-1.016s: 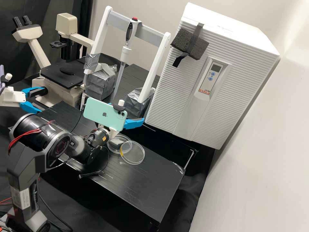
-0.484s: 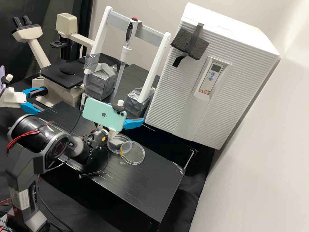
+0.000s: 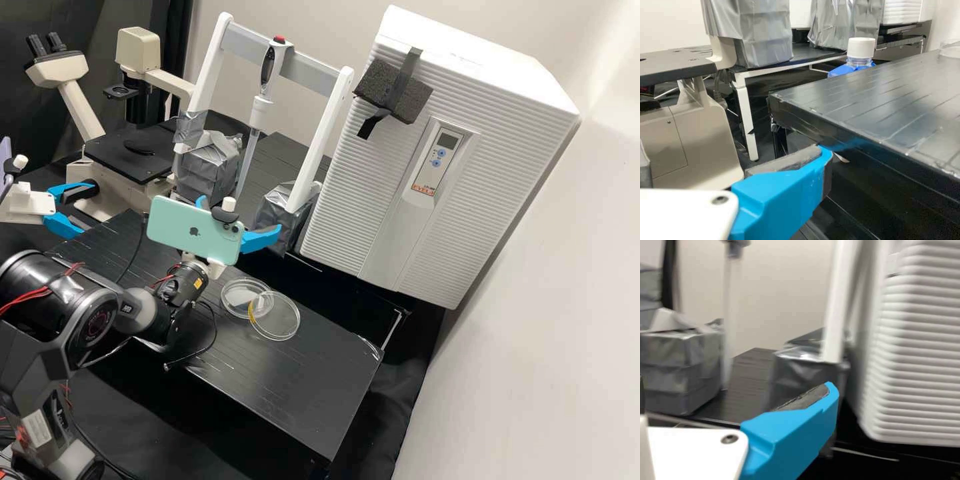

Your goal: Open the bottle

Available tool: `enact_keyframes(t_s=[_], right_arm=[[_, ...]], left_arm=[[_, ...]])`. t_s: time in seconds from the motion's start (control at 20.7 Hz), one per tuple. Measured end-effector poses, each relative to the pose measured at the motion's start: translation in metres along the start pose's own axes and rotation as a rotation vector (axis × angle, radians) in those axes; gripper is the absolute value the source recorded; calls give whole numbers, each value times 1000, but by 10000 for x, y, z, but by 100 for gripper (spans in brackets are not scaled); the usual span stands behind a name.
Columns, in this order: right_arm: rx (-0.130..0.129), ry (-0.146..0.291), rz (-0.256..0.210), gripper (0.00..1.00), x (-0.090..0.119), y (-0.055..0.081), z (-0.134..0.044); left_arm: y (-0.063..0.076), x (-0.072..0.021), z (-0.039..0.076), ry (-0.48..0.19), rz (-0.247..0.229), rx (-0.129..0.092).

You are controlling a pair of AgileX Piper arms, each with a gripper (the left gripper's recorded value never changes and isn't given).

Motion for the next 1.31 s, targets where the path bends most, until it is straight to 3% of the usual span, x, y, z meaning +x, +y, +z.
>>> enact_keyframes(t_s=[0.15,0.39,0.77,0.82,1.31], right_arm=[[-1,17,-40,100,11,-96,-30],[-17,-17,-88,100,55,-227,72],[-3,-71,-100,100,132,-288,173],[-3,-73,-103,0,141,-297,182],[-2,-73,-113,0,230,-339,199]], left_arm=[[0,0,0,0,0,0],[0,0,0,0,0,0],[0,0,0,0,0,0],[0,0,0,0,0,0],[0,0,0,0,0,0]])
